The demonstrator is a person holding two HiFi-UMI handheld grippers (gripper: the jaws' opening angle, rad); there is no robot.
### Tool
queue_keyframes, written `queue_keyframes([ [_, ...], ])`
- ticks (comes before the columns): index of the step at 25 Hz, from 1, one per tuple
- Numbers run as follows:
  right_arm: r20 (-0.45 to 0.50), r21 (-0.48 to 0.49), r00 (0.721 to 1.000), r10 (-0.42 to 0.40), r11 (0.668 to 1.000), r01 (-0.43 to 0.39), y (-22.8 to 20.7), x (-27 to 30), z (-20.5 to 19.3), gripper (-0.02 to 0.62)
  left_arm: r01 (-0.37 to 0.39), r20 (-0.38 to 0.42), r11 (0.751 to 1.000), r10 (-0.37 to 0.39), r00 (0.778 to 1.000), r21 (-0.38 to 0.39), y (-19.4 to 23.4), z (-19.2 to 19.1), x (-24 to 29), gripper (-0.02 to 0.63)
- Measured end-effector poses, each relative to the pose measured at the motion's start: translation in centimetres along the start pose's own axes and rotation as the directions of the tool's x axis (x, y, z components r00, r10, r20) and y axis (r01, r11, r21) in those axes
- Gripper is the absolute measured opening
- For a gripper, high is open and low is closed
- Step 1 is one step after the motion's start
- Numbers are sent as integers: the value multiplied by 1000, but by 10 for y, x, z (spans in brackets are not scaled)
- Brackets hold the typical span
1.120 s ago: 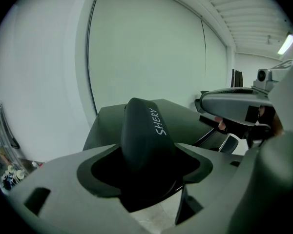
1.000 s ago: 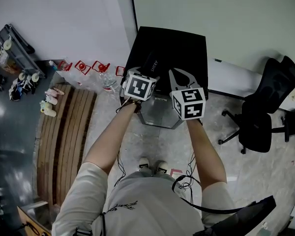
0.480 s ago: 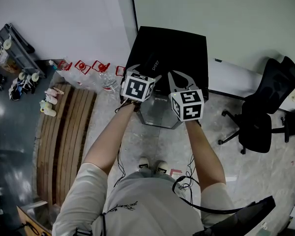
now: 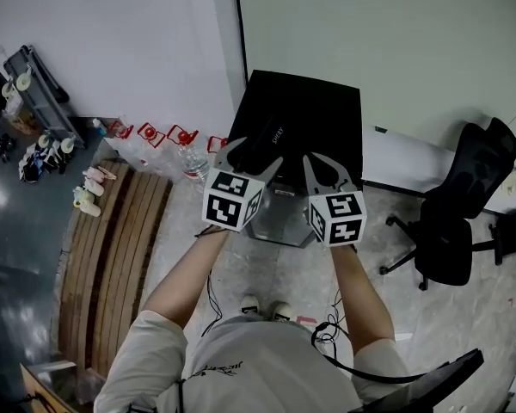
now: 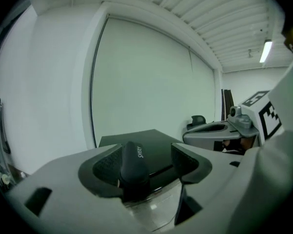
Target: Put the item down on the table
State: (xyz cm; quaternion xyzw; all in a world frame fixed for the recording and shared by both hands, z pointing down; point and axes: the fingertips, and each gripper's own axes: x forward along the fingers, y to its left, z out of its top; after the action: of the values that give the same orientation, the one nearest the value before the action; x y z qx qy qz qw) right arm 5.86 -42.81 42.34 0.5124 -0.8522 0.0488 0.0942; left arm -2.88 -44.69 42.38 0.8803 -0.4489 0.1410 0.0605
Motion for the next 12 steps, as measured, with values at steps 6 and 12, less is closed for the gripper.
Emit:
queue_keyframes([
  [6, 34, 30, 999, -23, 999, 22, 44, -67, 0, 5, -14, 129, 1000, 11, 992, 24, -53, -5, -75, 122],
  [12, 5, 171, 998, -67, 983, 65, 70, -119, -53, 4, -33, 98, 999, 35, 995, -23, -96, -63, -106, 6],
])
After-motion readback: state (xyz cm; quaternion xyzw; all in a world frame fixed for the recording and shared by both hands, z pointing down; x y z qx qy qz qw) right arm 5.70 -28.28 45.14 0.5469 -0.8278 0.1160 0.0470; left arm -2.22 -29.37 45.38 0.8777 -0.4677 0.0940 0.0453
